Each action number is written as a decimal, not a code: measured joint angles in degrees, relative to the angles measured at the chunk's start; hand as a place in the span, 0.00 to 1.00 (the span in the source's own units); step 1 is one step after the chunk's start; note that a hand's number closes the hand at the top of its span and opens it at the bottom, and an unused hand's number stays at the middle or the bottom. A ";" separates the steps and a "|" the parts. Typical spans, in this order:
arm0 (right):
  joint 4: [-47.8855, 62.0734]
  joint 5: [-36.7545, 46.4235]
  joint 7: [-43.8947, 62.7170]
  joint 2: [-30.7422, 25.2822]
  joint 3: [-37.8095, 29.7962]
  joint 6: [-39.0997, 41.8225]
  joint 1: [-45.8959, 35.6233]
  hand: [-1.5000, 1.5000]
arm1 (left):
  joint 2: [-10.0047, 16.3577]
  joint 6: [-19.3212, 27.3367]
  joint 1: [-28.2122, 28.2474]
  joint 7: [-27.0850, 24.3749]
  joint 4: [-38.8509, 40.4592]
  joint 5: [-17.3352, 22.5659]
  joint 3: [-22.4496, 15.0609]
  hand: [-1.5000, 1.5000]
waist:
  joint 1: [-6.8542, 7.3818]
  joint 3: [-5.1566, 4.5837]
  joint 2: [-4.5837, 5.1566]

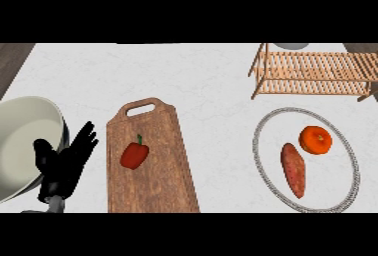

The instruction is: Pick the squash from the placemat and place it in the tiered shelf

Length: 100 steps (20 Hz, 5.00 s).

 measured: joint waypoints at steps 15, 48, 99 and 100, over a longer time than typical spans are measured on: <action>1.46 -2.99 -4.71 -9.40 0.29 23.43 2.99 0.00 | -0.68 -3.43 -2.77 0.91 6.86 0.78 3.79 0.50 | 0.28 -0.10 -0.78; -17.89 24.22 47.76 5.07 21.60 11.51 -10.68 0.00 | -3.47 -6.89 -2.90 3.74 5.46 -3.29 8.26 0.50 | 0.79 -0.07 -0.67; 5.44 45.64 16.09 18.07 26.28 12.19 -18.18 1.00 | -9.08 -10.51 -4.50 4.53 6.54 -9.84 13.70 0.50 | 0.63 -0.58 -1.11; 4.05 45.48 15.32 18.69 27.40 13.11 -17.79 1.00 | -9.27 -10.45 -4.24 4.12 6.53 -9.95 13.63 0.50 | 0.62 -0.57 -1.17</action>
